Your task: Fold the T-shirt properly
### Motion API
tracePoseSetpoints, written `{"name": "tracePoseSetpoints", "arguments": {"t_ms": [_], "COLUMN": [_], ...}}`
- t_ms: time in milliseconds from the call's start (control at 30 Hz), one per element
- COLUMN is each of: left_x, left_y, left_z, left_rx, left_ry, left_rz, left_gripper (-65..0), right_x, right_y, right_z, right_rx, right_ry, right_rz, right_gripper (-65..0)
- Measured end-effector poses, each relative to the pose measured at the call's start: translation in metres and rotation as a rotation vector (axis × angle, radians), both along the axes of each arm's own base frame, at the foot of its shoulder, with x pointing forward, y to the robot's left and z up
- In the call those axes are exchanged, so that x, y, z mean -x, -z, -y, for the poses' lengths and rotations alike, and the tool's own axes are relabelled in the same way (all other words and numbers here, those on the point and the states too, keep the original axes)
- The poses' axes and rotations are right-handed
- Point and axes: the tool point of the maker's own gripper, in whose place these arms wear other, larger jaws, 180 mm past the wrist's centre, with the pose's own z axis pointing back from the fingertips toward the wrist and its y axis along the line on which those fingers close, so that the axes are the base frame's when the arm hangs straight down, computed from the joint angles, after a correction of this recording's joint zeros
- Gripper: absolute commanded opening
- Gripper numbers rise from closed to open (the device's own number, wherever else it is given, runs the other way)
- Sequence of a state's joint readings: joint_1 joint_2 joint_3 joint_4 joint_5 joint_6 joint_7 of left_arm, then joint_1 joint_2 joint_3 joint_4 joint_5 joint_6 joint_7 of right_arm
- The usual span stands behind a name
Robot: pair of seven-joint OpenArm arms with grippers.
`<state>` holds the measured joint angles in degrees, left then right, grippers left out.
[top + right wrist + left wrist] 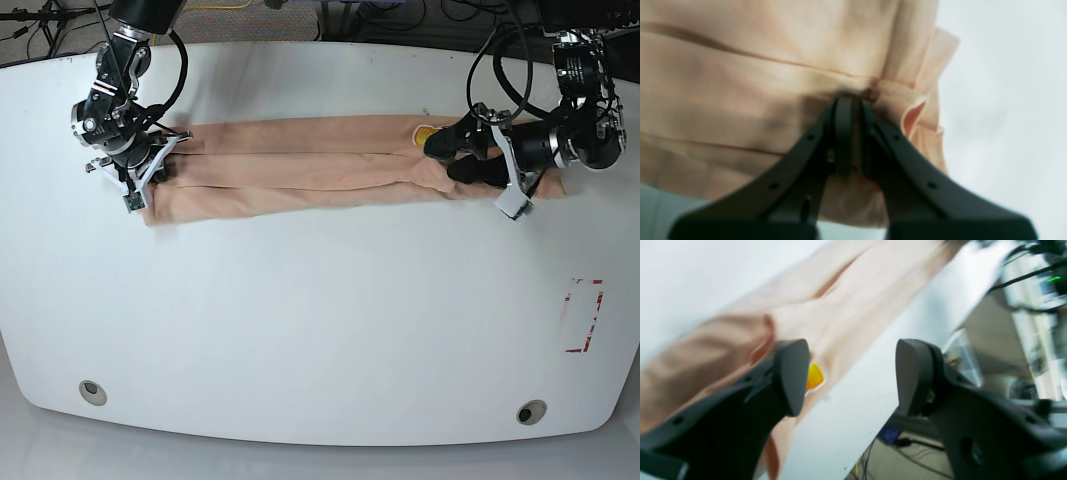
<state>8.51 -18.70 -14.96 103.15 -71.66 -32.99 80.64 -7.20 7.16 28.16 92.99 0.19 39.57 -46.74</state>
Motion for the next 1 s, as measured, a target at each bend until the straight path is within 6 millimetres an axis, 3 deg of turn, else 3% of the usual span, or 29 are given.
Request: {"name": "tracePoseSetpoints", "arguments": {"t_ms": [167, 433, 600, 800, 1000], "left_x": [-0.012, -0.023, -0.039, -0.045, -0.035], "left_y": [-0.006, 0.031, 0.037, 0.038, 0.042], "left_z": [-0.008, -0.032, -0.040, -0.025, 0.014], "left_rx": [0.003, -0.072, -0.044, 0.002, 0.019], "left_ry": [-0.027, -0.114, -0.171, -0.164, -0.036], "left_rz": [0.024, -0.072, -0.080, -0.087, -0.132], "left_gripper": [-26.4, -26.4, -26.4, -26.4, -26.5], "right_x": [0.000, 0.001, 0.002, 0.003, 0.003], "right_y": [0.000, -0.001, -0.002, -0.003, -0.003], "right_z": [0.000, 0.000, -0.002, -0.001, -0.001], "right_rx": [0.000, 0.002, 0.008, 0.012, 0.012], "right_ry": [0.000, -0.001, -0.004, -0.005, -0.005], "right_rz": [0.000, 0.001, -0.002, -0.006, -0.005], "right_gripper": [-61.0, -61.0, -61.0, -61.0, -61.0]}}
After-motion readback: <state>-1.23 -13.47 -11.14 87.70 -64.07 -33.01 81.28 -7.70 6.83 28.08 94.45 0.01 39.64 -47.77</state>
